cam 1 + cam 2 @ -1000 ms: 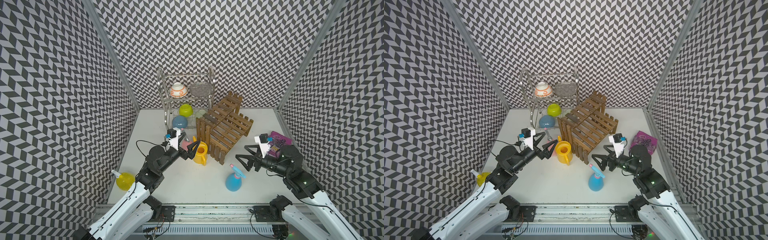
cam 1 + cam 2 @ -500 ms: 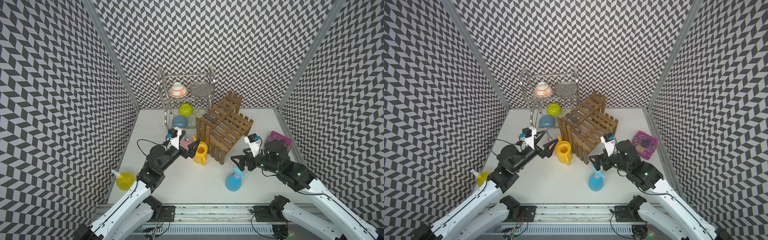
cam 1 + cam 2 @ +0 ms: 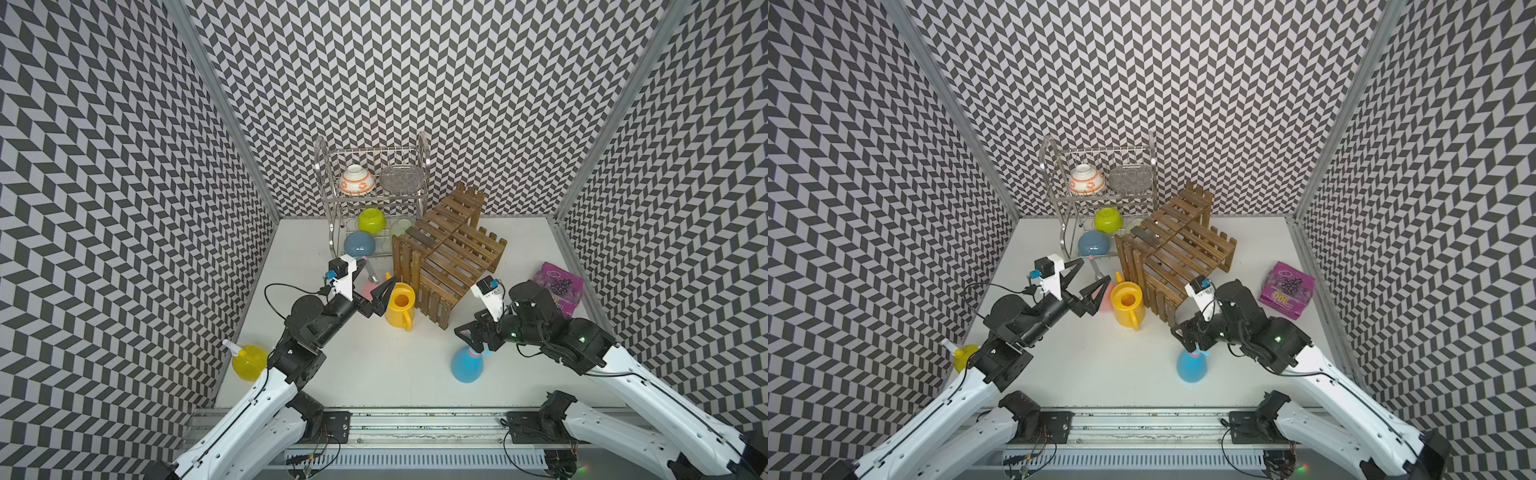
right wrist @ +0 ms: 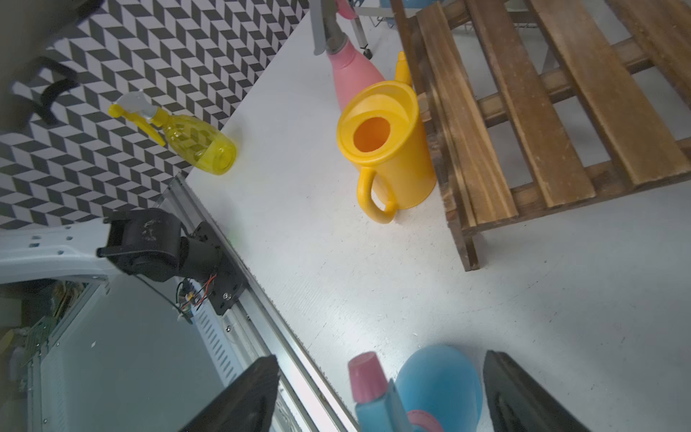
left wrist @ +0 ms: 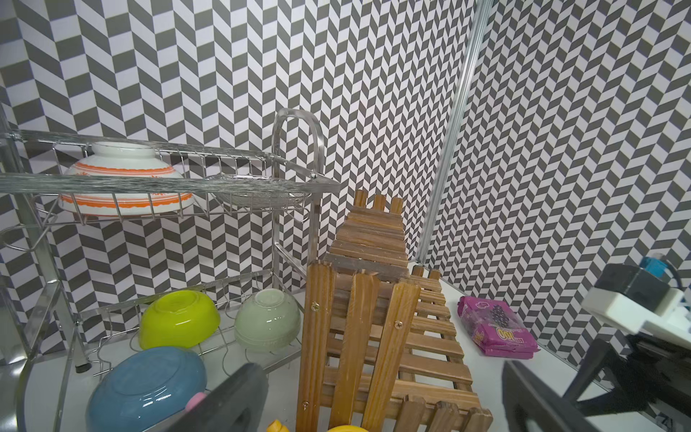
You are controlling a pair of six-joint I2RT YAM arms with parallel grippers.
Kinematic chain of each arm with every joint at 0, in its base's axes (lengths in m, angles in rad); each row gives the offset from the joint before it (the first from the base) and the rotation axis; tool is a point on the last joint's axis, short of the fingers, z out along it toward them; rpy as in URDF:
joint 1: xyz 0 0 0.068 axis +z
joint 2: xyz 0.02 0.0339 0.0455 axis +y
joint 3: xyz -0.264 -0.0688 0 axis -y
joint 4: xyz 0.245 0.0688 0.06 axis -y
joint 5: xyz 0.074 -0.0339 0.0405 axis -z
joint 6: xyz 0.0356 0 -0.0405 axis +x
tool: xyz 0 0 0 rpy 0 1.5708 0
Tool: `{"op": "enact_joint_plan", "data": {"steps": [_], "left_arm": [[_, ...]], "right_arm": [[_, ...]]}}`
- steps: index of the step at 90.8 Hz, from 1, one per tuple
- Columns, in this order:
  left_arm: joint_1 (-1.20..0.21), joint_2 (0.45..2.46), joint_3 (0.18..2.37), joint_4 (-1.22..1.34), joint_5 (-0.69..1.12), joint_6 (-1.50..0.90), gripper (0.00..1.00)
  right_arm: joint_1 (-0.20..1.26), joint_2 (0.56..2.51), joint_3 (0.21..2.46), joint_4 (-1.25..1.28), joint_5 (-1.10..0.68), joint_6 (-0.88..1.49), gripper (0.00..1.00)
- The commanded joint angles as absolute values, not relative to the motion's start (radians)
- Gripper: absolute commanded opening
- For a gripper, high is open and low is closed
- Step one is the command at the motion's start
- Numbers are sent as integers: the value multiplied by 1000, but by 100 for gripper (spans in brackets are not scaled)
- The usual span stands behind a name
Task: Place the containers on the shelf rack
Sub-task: 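Pick up a container from the center of the board.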
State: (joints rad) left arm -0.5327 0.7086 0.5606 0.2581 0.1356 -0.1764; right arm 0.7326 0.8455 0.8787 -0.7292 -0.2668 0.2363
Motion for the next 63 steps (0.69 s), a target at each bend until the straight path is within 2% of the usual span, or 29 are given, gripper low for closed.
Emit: {"op": "enact_joint_plan", "data": {"steps": [1, 21, 55, 63], "left_arm": [[-535, 687, 542, 285, 129, -179, 100], [-536, 672, 517, 311, 170, -196, 100], [-535, 651, 504, 294, 208, -206, 100], [-536, 638, 494, 298, 207, -203, 100]], "right_arm": [[751, 788, 873, -722, -262, 273, 86], [764, 833, 878, -819, -179, 296, 69], [814, 910, 880, -832, -153, 286, 47], [844, 916, 888, -830, -128, 285, 38]]}}
